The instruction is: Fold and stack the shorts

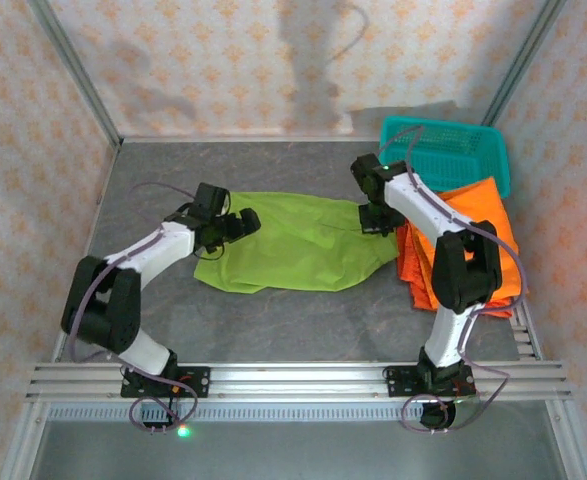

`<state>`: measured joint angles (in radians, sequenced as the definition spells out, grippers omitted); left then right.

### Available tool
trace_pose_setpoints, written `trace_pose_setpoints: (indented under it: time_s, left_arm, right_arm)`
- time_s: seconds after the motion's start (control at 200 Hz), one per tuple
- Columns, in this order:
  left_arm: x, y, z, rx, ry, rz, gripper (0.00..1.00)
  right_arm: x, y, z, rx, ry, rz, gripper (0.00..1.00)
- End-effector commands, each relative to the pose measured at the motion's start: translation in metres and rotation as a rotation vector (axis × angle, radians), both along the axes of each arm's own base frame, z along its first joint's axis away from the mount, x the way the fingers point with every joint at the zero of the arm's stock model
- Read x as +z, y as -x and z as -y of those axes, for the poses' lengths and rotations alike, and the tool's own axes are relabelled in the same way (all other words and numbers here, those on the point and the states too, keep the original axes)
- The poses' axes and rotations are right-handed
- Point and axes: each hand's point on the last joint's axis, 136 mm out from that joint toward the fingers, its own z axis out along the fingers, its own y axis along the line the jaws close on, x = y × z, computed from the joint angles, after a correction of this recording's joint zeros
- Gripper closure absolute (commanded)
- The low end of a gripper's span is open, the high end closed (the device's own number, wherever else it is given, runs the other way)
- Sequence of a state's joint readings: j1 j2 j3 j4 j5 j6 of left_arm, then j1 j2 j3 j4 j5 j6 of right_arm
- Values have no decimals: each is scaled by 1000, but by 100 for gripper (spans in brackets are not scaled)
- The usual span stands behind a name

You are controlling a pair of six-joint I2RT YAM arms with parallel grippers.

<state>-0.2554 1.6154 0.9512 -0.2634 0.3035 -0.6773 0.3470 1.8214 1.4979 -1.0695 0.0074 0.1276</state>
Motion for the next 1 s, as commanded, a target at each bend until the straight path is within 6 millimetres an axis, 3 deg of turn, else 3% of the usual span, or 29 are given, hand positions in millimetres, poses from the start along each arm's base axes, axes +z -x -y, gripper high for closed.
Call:
trace_pose_setpoints:
  time_s: [0.0,0.18,0.31,0.445,0.58,0.696,0.996]
  left_arm:
    - [-21,2,-9,54,-25,-34,0]
    - [-61,29,-50,123,-195,-185,0]
    - [-79,46,-84,194,-206,-269,1]
    - [-65,47,-98,211,-243,-272,1]
    - [-45,47,-110,176,-334,-270,0]
    - [-44,47,-110,156,-347,-279,0]
    - [-50,45,-103,141,-305,-283,0]
  right_arm:
    - [9,-2,-6,-20,-60,50,96]
    - [-5,2,-11,-31,-107,23,91]
    - [-18,9,-15,-33,-137,-15,84]
    - [-21,11,-15,-30,-155,-31,63]
    - [1,0,-17,-53,-259,40,41]
    - [11,-18,-23,-85,-383,83,25]
    - [-29,-62,-37,-60,-397,26,14]
